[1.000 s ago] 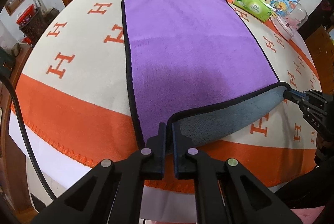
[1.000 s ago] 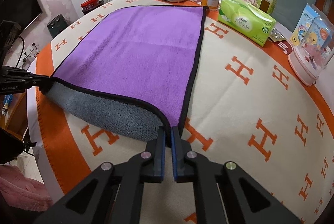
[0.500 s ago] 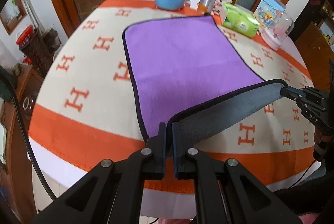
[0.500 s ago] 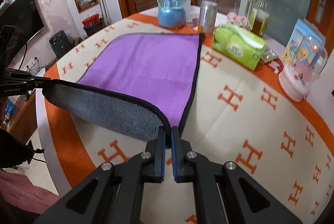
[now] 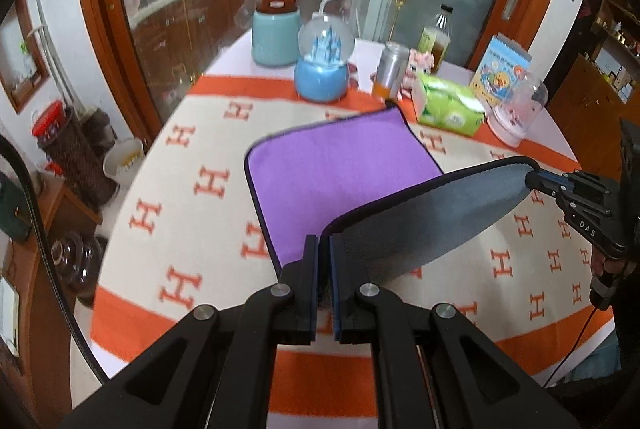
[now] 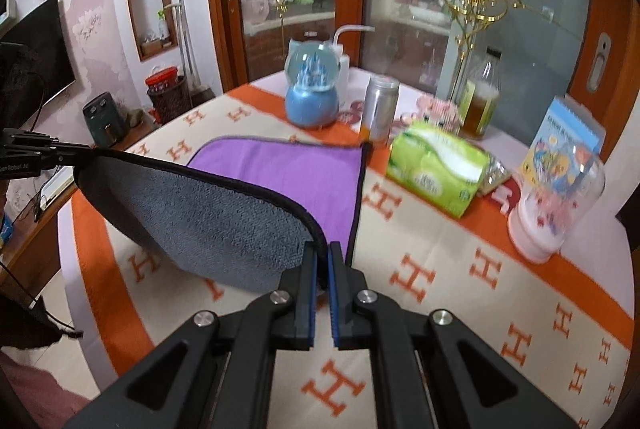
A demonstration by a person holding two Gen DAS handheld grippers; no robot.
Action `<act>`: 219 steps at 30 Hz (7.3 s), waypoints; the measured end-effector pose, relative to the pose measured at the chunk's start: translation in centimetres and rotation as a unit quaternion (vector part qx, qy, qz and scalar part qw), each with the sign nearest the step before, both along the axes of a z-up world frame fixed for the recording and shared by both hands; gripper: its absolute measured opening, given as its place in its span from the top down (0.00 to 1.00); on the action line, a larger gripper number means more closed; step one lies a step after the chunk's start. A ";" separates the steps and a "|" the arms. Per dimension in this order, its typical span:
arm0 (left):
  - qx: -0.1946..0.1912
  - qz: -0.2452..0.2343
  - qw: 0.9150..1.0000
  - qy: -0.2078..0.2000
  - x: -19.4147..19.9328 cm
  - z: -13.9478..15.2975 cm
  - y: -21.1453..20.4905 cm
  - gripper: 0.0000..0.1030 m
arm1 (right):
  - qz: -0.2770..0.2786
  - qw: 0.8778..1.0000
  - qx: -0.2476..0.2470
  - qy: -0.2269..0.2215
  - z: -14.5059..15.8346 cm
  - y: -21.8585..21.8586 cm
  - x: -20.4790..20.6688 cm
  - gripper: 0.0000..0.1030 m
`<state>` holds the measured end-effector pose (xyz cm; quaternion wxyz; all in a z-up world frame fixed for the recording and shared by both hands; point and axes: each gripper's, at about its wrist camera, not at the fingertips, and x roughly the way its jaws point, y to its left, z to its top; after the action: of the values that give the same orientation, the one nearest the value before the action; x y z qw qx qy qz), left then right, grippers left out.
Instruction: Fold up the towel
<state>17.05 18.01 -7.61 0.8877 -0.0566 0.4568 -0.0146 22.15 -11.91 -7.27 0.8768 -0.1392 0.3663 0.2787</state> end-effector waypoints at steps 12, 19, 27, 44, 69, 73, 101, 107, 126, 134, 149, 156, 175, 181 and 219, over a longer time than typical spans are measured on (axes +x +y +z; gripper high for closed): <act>0.028 0.009 0.998 -0.050 6.4 1.6 3.1 0.97 | -0.012 0.998 0.013 -0.055 1.3 3.6 6.2 0.96; 0.029 0.033 0.997 -0.059 10.5 -0.5 4.5 0.97 | -0.032 0.996 0.013 -0.077 -0.6 5.5 9.9 0.96; 0.019 0.064 0.997 -0.041 14.3 -4.7 5.9 0.97 | -0.058 0.994 0.009 -0.091 -4.5 7.1 12.3 0.95; 0.038 0.097 0.994 -0.013 15.9 -8.9 5.2 0.82 | -0.096 0.994 0.025 -0.041 -8.0 7.6 14.6 0.53; 0.032 0.123 0.992 0.000 3.4 -5.9 0.1 0.26 | -0.138 0.989 0.053 0.019 -7.0 3.3 4.7 0.25; 0.016 0.113 0.993 0.007 1.2 -5.6 -0.9 0.25 | -0.150 0.987 0.049 0.038 -7.1 2.4 2.0 0.22; -0.015 -0.017 0.999 0.032 -9.2 -1.7 -6.0 0.18 | -0.300 0.947 0.044 0.110 -1.3 -4.8 -17.7 0.07; -0.009 -0.035 0.999 0.012 -10.8 0.7 -6.9 0.15 | -0.314 0.943 0.050 0.096 1.6 -4.5 -20.5 0.02; 0.056 -0.058 0.995 -0.053 -14.3 5.7 -12.1 0.02 | -0.347 0.934 0.055 0.073 5.8 -4.2 -25.0 0.00; 0.079 -0.040 0.993 -0.075 -15.6 7.0 -12.2 0.01 | -0.358 0.932 0.050 0.040 7.0 -3.8 -26.3 0.00; 0.093 -0.031 0.990 -0.103 -16.5 7.6 -12.4 0.01 | -0.347 0.936 0.056 0.017 7.8 -2.6 -26.7 0.00; 0.096 -0.032 0.989 -0.109 -16.7 7.8 -12.7 0.01 | -0.346 0.937 0.056 0.018 7.7 -2.7 -26.7 0.00; 0.098 -0.041 0.989 -0.105 -17.3 7.6 -13.8 0.01 | -0.362 0.929 0.060 0.035 6.8 -4.0 -27.2 0.00; 0.097 -0.041 0.989 -0.104 -17.4 7.6 -13.8 0.01 | -0.361 0.930 0.060 0.036 6.8 -4.1 -27.2 0.00; 0.095 -0.043 0.989 -0.103 -17.3 7.5 -14.1 0.01 | -0.353 0.933 0.051 0.053 6.0 -3.6 -26.3 0.00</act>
<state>-0.22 3.90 -0.15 0.9297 0.0498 0.3646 -0.0148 -4.11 -15.51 -1.23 0.9040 0.0586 0.4228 -0.0238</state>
